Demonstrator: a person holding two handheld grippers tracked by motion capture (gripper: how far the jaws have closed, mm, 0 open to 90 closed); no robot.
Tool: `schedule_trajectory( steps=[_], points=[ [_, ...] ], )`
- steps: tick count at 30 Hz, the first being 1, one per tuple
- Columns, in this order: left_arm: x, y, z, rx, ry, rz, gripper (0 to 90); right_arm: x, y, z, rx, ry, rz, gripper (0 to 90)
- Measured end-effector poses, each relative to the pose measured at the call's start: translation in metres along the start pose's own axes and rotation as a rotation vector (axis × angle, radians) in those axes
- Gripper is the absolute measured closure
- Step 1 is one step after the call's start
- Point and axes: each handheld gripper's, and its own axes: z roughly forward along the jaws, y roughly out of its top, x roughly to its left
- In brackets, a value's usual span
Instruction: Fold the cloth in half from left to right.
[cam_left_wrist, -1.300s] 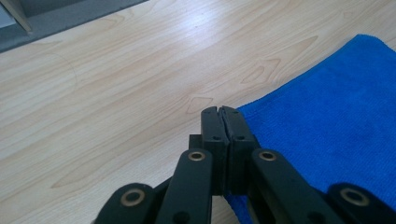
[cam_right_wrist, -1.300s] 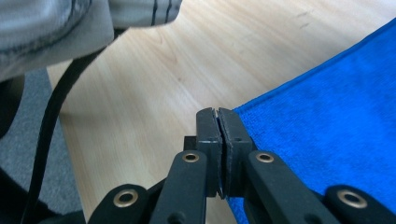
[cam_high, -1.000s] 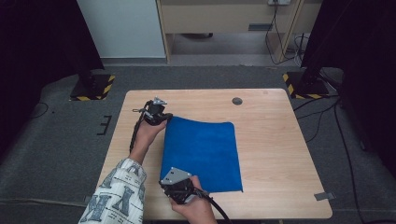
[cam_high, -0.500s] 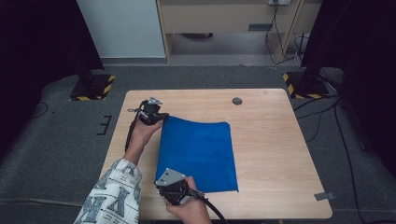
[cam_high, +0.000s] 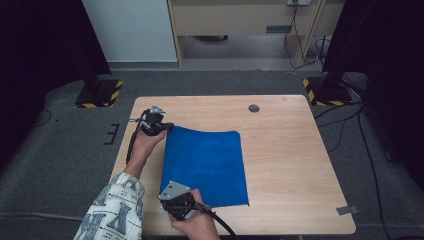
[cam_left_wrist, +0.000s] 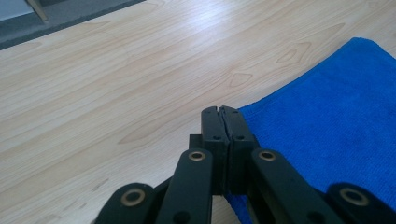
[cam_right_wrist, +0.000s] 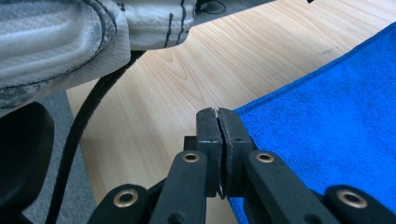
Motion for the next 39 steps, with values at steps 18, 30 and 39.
schedule_trajectory(
  steps=[18, 30, 39],
  points=[
    [-0.046, 0.013, 0.049, 0.044, -0.008, -0.031, 88.7, -0.038, -0.04, -0.036, -0.004, -0.013, 0.092, 88.1],
    [-0.092, 0.027, 0.079, 0.044, -0.013, 0.016, 88.7, -0.068, -0.069, -0.074, 0.008, -0.06, 0.129, 88.2],
    [-0.124, 0.049, 0.089, 0.048, -0.035, 0.059, 88.6, -0.082, -0.086, -0.098, 0.026, -0.087, 0.145, 88.1]
  ],
)
